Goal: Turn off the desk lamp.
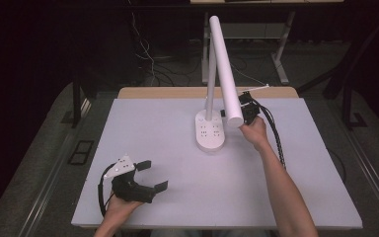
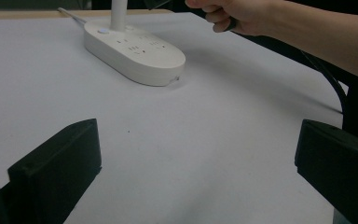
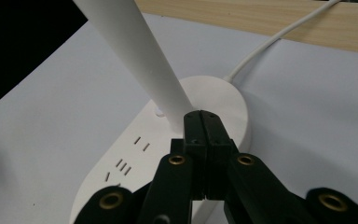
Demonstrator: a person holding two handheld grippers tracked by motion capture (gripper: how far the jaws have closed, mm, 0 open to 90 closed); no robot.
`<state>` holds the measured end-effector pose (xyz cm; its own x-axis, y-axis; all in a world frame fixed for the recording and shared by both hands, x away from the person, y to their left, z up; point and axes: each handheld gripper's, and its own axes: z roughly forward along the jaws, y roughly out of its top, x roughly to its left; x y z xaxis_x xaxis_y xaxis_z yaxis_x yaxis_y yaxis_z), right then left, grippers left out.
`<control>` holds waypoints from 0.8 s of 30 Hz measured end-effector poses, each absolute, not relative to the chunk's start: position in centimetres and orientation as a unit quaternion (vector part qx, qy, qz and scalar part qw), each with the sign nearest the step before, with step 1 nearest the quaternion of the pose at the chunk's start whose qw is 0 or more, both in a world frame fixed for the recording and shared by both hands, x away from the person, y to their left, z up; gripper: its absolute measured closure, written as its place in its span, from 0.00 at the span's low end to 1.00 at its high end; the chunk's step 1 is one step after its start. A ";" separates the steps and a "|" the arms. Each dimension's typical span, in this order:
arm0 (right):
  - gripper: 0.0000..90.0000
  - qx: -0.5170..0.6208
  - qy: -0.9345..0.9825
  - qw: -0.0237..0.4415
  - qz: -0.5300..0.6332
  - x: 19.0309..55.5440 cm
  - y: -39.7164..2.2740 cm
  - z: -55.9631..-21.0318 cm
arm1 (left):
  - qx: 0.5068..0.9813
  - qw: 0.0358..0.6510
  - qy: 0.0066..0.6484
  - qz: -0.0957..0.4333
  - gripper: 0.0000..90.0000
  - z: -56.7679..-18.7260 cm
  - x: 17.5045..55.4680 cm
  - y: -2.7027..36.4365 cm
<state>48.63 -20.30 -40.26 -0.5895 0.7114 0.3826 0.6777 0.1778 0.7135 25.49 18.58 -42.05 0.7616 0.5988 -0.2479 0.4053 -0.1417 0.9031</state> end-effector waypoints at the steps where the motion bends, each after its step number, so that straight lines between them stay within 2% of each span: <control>1: 1.00 0.451 0.767 0.015 0.456 48.5 -20.5 -40.2 | 0.750 0.564 0.334 0.085 0.00 -42.0 25.5 18.6; 3: 1.00 0.450 0.764 0.013 0.462 48.1 -20.8 -40.0 | 0.749 0.565 0.336 0.086 0.00 -42.0 25.4 18.6; 8: 0.91 0.442 0.764 0.015 0.470 46.5 -21.4 -39.1 | 0.748 0.565 0.337 0.087 0.00 -42.0 25.5 18.7; 21: 0.51 0.435 0.765 0.040 0.474 42.0 -23.5 -37.2 | 0.750 0.564 0.335 0.084 0.00 -42.1 25.4 18.4; 24: 0.33 0.434 0.766 0.056 0.470 40.9 -23.9 -37.0 | 0.750 0.564 0.336 0.085 0.00 -42.0 25.4 18.4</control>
